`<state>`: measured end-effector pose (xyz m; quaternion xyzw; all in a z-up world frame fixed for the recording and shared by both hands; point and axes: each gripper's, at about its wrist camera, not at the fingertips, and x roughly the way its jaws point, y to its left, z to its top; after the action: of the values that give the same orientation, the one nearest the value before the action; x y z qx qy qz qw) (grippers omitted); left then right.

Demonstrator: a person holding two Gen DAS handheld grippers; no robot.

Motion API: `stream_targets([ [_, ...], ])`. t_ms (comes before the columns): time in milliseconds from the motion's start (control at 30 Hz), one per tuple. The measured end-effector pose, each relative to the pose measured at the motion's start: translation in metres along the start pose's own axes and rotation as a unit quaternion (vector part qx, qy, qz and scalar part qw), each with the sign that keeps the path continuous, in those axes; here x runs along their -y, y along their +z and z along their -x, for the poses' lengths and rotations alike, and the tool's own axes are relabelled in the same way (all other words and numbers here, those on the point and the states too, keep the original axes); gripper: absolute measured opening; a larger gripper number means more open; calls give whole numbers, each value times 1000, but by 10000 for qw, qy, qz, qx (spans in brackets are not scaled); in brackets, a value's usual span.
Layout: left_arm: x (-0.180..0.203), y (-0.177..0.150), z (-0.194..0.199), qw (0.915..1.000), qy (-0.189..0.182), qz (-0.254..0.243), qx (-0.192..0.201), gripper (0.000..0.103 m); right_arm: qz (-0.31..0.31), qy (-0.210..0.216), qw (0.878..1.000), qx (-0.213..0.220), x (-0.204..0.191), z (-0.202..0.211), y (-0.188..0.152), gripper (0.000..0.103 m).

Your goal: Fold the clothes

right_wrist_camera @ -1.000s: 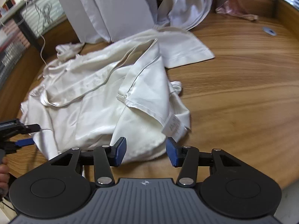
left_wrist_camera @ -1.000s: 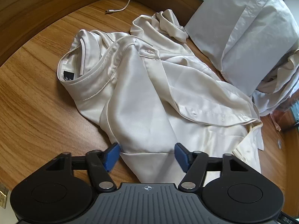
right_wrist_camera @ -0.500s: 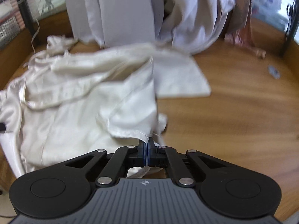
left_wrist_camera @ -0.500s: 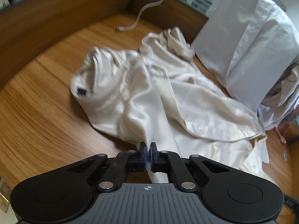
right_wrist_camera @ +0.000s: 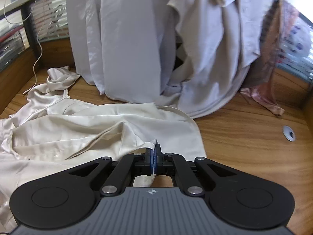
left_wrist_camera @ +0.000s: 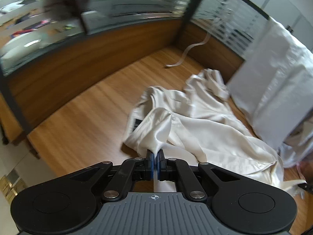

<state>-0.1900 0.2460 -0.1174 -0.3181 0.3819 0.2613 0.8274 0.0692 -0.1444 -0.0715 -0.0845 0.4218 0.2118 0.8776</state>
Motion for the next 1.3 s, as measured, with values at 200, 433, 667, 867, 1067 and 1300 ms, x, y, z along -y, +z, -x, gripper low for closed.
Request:
stream_targets([
  [200, -3, -1, -1, 9996, 215, 179, -61, 15, 295, 265, 9988, -297, -7, -8, 1, 12],
  [433, 20, -22, 7, 9984, 39, -525, -187, 29, 43, 320, 9985, -434, 5, 21, -23, 36],
  [667, 52, -60, 10, 9819, -477, -1735, -586, 31, -163, 422, 9969, -643, 2, 43, -60, 38],
  [867, 82, -94, 12, 9456, -951, -2989, -864, 33, -665, 601, 9922, -870, -6, 51, -91, 38],
  [1067, 92, -112, 6, 9264, -1203, -3383, -1133, 41, -1539, 666, 9796, -1107, -27, 45, -120, 42],
  [1300, 100, -129, 5, 9020, -1429, -3863, -1295, 41, -3154, 858, 9370, -1234, -36, 27, -141, 43],
])
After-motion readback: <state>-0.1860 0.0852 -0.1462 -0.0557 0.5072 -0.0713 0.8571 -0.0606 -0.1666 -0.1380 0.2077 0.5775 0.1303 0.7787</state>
